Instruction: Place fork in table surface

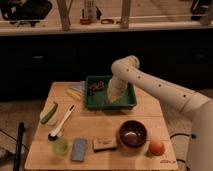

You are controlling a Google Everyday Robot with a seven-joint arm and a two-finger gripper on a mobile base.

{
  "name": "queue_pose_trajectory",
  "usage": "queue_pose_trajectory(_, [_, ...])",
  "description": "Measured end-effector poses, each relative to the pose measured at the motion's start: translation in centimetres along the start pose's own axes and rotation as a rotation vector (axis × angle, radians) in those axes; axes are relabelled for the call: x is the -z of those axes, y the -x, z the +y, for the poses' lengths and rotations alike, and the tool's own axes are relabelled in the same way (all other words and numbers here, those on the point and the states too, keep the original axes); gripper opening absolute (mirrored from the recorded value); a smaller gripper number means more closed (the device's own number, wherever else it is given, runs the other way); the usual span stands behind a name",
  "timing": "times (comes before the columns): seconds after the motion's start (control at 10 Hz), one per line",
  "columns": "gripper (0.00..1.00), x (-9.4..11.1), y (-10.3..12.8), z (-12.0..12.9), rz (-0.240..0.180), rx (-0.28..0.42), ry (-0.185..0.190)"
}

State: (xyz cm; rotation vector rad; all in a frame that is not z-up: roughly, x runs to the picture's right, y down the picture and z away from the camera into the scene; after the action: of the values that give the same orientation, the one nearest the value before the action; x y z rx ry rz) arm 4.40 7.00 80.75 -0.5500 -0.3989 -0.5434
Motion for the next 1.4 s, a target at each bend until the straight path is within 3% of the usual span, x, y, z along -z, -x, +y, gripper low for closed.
queue_pose_trajectory(0.9, [0.00, -4.4, 7.8, 2.9, -0.069, 0.174, 0.069])
queue_pose_trajectory(1.4, [0.00, -7.8, 9.3, 2.8, -0.092, 0.195, 0.086])
